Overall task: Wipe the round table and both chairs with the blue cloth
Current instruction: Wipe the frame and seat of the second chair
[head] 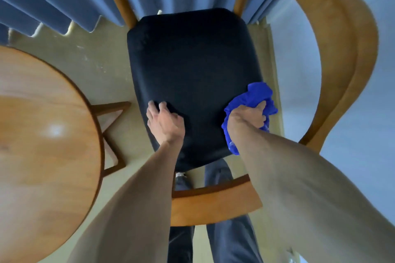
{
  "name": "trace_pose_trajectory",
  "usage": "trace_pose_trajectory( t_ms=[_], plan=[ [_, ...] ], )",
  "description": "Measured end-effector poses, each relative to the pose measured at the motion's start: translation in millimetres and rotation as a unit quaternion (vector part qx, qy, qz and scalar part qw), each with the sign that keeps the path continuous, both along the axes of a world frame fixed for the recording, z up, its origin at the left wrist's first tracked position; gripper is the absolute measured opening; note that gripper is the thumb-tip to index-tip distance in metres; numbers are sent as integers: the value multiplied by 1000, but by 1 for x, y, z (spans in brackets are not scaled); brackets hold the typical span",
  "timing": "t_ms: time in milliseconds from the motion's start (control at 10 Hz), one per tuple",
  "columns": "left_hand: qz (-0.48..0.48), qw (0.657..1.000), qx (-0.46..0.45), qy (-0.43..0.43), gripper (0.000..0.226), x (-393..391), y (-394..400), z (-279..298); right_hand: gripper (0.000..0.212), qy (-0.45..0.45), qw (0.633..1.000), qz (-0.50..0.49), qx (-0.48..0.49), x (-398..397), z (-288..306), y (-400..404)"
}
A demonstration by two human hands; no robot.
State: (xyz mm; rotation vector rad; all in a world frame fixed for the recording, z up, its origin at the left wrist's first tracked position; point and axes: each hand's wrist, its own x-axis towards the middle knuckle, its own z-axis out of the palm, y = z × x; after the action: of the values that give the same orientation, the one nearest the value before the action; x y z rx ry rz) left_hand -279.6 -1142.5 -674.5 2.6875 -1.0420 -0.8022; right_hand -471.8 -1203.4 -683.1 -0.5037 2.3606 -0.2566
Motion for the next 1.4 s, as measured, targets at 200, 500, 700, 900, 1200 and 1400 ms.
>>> trace_pose_trajectory(
  t_ms=[200, 500, 700, 900, 1200, 1400],
  plan=[
    [-10, 1000, 16, 2, 41, -56, -54, 4, 59, 40, 998, 40, 31, -17, 16, 12],
    [-30, 999, 14, 5, 48, -94, -112, -9, 45, 27, 996, -85, 16, -54, -2, -51],
    [-25, 999, 27, -35, 48, -54, -97, -25, 42, 70, 995, 19, -64, -16, -19, -115],
    [62, 995, 21, -73, 48, -14, -80, -29, 42, 4, 948, 285, -138, 38, -12, -203],
    [290, 949, 107, 58, 35, 41, -8, -9, 36, 36, 787, 561, -254, 147, -30, -136],
    [385, 881, 239, 138, 25, 59, 85, -11, 38, 32, 730, 621, -284, 187, -28, -83]
  ],
)
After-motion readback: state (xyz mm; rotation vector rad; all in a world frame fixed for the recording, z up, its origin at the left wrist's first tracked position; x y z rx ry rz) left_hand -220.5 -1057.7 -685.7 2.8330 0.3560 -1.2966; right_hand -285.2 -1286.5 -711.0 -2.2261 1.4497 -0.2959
